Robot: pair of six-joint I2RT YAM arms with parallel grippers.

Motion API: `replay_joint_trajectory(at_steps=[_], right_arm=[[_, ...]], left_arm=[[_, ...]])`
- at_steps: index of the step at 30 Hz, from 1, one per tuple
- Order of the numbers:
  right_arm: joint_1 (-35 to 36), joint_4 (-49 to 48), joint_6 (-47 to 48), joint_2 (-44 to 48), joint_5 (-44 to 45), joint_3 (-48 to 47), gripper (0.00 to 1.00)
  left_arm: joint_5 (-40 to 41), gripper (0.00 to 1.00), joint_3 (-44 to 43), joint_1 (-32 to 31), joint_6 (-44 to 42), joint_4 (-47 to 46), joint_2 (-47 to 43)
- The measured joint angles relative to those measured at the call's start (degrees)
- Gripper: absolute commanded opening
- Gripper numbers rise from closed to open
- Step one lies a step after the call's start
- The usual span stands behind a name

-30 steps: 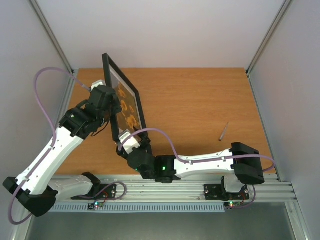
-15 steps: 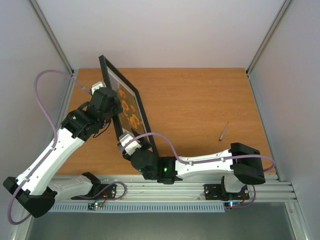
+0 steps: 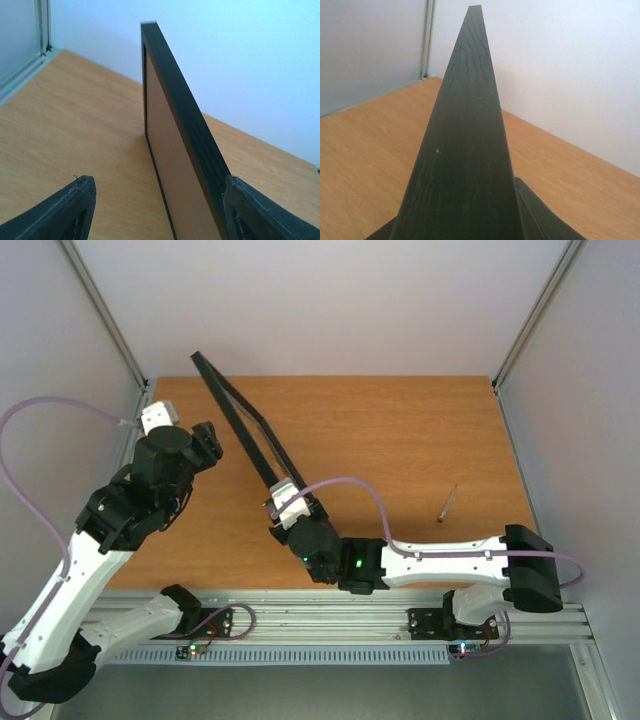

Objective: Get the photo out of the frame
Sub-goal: Turn over the photo frame at the center of the board.

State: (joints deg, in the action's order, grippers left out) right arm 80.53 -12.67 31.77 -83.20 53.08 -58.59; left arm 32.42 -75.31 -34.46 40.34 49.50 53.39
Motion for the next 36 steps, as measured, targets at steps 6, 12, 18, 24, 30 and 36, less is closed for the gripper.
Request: replay_joint_trajectory(at_steps=[6,12,18,24,30,36], right_arm=[[-2.23,2.16,-3.3,3.28,-0.48,0.92,0.26],[-6.45,7.91,-10.91,8.35,-3.41,1.42,0.2],[-11.06,13.35,-20.5,13.57,-7.54,3.02,0.19],[-17.14,16.81,-32.02,19.69,-13.68,7.26,0.2],[-24.83,14.4,-43.41,23.32,-22.25,13.79,0.21],[-29.97,6.84,-51.15,24.46,-27.58,21.05,0.2]], left_arm=[[1.9,0.76,-1.84,0.02,-2.34,0.04,-2.16],[2.08,0.76,0.46,0.02,-3.17,-0.04,-5.51],[0.17,0.83,7.21,0.04,-2.6,-0.11,-7.3],[-3.5,0.87,18.08,1.2,0.81,-1.36,-9.05],[-13.86,0.9,31.69,7.06,5.22,-7.39,-10.43],[-23.45,0.91,41.72,11.78,8.17,-14.08,-9.03]])
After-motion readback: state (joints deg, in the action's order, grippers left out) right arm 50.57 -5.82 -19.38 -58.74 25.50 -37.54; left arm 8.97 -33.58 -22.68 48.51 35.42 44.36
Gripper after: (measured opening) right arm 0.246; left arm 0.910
